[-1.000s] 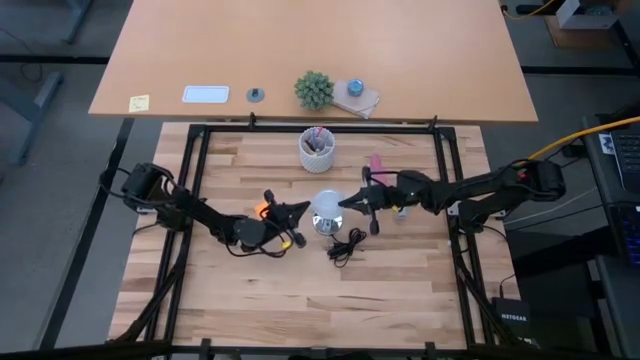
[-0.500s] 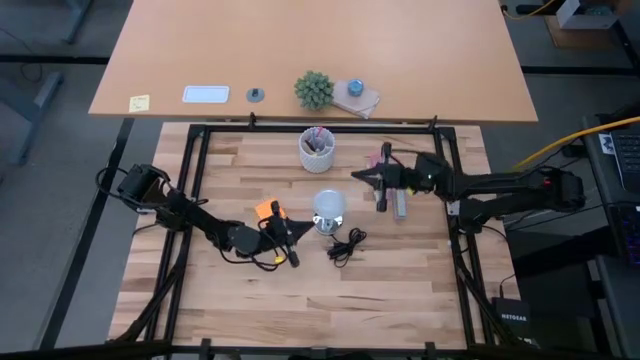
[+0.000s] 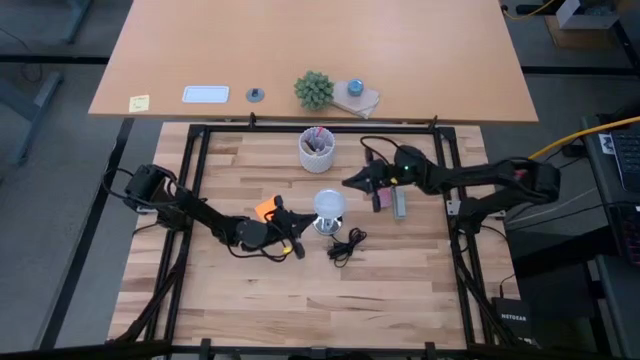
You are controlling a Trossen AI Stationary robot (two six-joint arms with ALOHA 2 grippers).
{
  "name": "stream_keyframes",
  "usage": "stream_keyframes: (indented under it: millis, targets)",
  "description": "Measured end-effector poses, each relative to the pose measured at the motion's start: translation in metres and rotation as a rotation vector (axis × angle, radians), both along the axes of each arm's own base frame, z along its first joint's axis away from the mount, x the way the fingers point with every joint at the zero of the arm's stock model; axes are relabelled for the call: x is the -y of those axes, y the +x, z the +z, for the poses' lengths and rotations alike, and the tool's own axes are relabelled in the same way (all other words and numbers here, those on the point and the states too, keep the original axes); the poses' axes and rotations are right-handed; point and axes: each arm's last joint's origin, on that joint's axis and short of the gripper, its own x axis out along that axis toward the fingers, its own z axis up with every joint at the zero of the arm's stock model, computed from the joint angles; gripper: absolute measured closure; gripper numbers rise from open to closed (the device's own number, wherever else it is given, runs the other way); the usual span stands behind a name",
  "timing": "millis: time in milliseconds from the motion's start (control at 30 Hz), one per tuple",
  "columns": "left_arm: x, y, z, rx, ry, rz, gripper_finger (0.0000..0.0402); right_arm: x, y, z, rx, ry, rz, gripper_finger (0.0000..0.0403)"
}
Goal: Screw lightbulb
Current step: Insert the lightbulb into the lamp
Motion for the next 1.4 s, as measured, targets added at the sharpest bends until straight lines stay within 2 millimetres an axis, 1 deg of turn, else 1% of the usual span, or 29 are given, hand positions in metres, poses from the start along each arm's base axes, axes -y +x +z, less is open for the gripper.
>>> stream_keyframes:
  millis: [133, 267, 367, 667, 967, 1133, 1267, 1400]
  targets:
    - [-0.004, 0.001, 0.0, 0.006, -0.015, 0.014, 0.04, 0.0, 0.002, -0.003, 0.001, 0.033, 0.013, 0.0398]
    - [-0.004, 0.001, 0.0, 0.003, -0.008, 0.015, 0.04, 0.0, 0.004, -0.01, -0.051, 0.075, 0.012, 0.0398]
    - [-0.004, 0.001, 0.0, 0.002, -0.007, 0.014, 0.04, -0.005, 0.007, -0.015, -0.071, 0.076, 0.032, 0.0398]
    - [-0.004, 0.0, -0.001, -0.017, 0.015, 0.036, 0.04, -0.02, 0.013, -0.017, -0.069, 0.065, 0.067, 0.0398]
    - [-0.006, -0.002, 0.0, -0.023, 0.049, 0.168, 0.04, -0.023, 0.012, -0.021, -0.124, 0.116, 0.077, 0.0398]
    - [-0.008, -0.004, -0.001, -0.029, 0.056, 0.236, 0.04, -0.026, 0.011, -0.023, -0.148, 0.162, 0.15, 0.0398]
    - [-0.011, -0.003, -0.001, -0.035, 0.062, 0.286, 0.04, -0.035, 0.011, -0.027, -0.183, 0.191, 0.251, 0.0398]
    - [-0.012, -0.003, -0.002, -0.042, 0.055, 0.284, 0.04, -0.048, 0.014, -0.023, -0.158, 0.16, 0.259, 0.0398]
